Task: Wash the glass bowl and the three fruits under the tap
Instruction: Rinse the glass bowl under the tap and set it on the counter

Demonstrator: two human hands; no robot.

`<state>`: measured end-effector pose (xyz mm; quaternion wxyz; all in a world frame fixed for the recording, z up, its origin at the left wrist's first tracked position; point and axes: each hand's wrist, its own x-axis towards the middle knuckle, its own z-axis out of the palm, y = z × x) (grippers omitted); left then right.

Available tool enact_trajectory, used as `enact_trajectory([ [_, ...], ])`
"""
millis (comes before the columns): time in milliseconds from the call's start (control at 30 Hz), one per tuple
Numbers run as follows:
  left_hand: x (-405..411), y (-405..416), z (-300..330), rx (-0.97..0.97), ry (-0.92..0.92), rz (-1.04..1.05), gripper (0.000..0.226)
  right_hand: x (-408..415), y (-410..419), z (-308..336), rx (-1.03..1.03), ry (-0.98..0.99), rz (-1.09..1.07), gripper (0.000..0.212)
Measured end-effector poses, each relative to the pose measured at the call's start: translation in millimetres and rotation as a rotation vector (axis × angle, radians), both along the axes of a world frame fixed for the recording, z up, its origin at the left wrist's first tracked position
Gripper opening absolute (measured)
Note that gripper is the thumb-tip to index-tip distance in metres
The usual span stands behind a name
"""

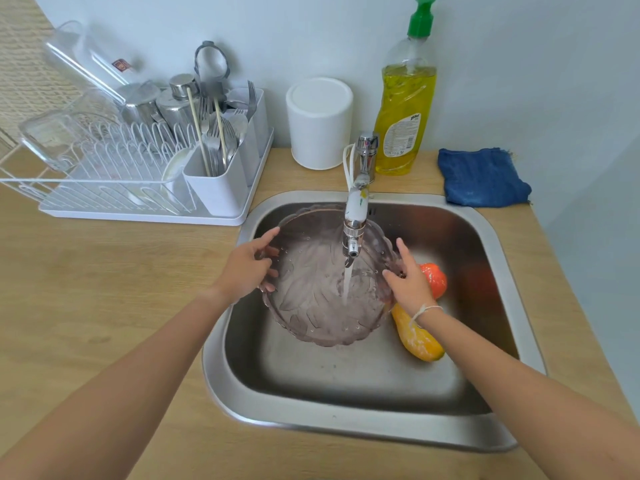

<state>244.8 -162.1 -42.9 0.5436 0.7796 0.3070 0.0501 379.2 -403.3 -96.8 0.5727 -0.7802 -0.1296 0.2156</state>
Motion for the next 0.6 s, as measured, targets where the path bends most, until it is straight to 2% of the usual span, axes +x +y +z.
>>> enact_trajectory([
  [133, -1.1, -7.0, -11.1, -0.082, -0.015, 0.023, 0.064, 7.7, -8.8, -0.6, 0.083, 0.094, 0.014, 0.064],
  [300, -0.1, -21.0, -23.2, -0.12, -0.129, 0.076, 0.063, 7.7, -15.9, 6.2, 0.148, 0.022, -0.01, 0.07],
  [600, -7.8, -32.4, -37.3, -0.068, -0.193, 0.119, 0.064, 0.2, -20.5, 7.7, 0.069, -0.089, -0.008, 0.068],
])
